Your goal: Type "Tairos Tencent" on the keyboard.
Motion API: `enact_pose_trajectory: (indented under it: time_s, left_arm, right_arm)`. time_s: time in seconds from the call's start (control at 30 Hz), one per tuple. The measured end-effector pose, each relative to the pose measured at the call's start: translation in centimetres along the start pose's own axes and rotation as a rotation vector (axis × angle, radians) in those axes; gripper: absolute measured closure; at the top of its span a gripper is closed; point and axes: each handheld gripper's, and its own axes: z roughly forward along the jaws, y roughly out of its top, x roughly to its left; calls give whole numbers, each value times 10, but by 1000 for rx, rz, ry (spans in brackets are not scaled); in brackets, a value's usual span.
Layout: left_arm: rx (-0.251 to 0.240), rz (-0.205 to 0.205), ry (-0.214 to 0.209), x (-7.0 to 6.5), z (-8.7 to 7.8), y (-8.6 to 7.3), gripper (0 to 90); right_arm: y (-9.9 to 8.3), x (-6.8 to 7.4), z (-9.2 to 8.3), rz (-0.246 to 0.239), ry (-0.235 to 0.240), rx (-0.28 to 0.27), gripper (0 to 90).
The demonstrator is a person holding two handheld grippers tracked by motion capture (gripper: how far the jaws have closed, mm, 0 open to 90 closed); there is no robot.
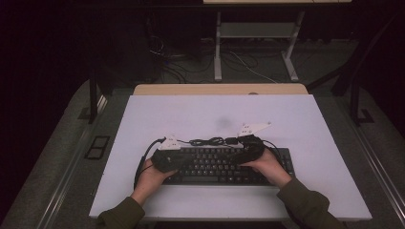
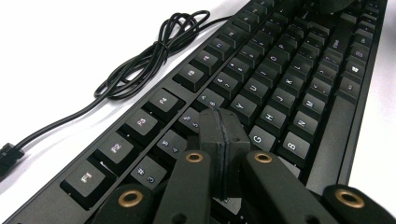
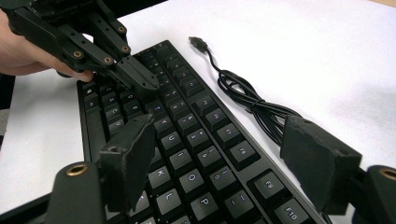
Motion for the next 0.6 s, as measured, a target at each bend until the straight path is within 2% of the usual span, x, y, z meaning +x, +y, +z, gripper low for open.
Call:
enact_pose_trajectory:
  time_s: [0.6]
  left_arm:
    - [28, 15, -1, 1, 1, 0, 892]
  right_arm:
    - [0, 0, 0, 3, -4, 0, 257]
